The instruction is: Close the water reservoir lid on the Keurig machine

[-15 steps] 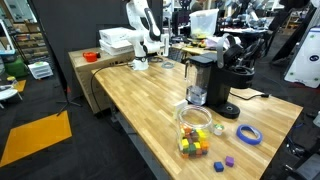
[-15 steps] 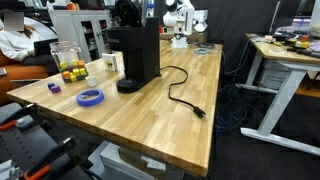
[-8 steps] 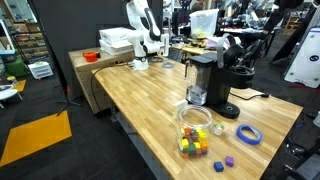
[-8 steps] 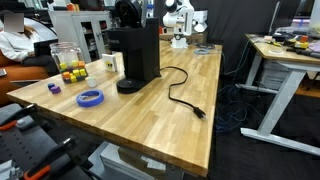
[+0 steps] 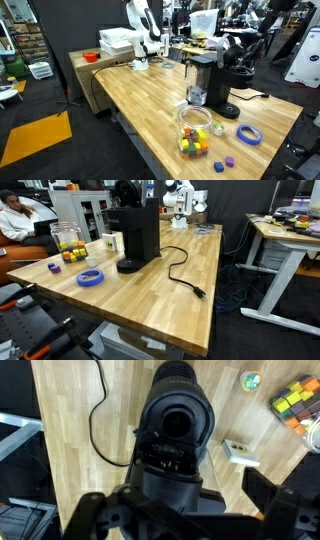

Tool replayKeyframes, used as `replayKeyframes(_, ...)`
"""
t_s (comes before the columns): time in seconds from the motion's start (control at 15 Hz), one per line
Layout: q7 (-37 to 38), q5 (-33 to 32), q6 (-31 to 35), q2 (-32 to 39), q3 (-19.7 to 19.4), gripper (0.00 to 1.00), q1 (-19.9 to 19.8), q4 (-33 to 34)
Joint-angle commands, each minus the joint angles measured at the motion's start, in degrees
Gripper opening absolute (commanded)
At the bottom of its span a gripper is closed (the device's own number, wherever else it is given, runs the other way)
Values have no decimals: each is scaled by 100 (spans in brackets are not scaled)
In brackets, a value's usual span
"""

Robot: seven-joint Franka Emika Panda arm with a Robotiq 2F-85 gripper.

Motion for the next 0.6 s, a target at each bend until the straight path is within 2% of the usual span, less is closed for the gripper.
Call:
replayKeyframes(0.0, -652, -1, 9, 322, -68, 100, 95, 369)
replayKeyframes(0.27, -1641, -480, -204, 509, -80, 100, 20, 648)
replayKeyframes(0.47, -2196, -1033, 51, 628, -49, 100, -70, 763)
replayKeyframes(0.53, -1853, -769, 9, 492, -32, 100, -66, 595)
